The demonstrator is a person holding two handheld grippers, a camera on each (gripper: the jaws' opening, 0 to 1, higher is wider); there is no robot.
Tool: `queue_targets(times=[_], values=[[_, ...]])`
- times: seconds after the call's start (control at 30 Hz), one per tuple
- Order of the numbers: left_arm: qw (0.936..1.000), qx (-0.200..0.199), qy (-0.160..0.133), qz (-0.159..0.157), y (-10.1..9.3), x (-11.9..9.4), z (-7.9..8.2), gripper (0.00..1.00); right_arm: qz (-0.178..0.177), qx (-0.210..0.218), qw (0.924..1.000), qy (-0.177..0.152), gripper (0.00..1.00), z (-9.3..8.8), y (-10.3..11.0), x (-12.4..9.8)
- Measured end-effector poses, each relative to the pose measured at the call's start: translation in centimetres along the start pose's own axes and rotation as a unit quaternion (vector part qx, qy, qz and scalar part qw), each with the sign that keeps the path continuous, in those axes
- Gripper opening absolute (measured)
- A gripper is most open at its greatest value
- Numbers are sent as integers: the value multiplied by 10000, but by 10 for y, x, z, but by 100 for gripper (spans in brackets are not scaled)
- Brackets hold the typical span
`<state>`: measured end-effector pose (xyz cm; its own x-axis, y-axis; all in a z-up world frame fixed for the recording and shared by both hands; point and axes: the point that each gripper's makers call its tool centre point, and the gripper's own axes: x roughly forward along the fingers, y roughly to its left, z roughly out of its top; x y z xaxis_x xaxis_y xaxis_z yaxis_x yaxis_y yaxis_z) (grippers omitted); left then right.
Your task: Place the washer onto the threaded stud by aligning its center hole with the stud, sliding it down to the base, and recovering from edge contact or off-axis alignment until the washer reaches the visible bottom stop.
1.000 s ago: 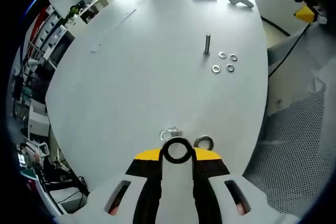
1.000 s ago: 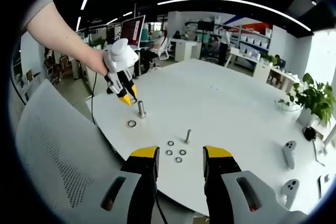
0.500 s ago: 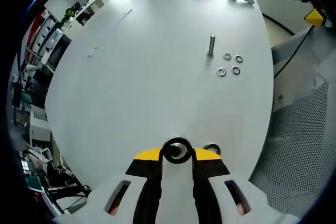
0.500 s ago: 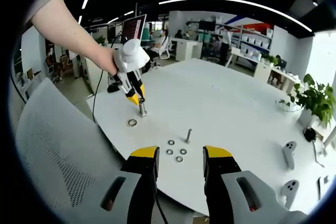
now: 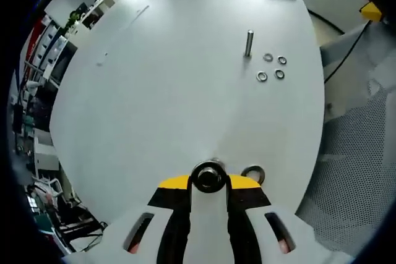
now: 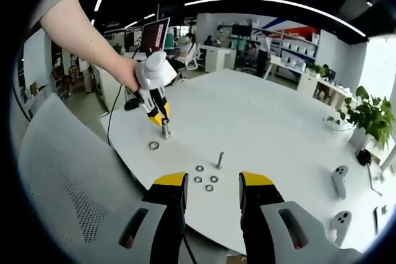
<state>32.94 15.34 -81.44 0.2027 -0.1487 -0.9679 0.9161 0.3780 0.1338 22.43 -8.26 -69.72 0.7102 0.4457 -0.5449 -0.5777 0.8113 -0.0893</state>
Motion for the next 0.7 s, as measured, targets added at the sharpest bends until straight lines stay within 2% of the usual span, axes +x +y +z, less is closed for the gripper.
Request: queue_targets(times=[0.23,0.7], values=[[9999,58,110,-77,-7,16,-5,19,-11,-12,10000,51,35,-2,0,0],[9996,-178,125,-185,-8,37,-10,19,-31,-18,9999,152,35,-6,-2,2]])
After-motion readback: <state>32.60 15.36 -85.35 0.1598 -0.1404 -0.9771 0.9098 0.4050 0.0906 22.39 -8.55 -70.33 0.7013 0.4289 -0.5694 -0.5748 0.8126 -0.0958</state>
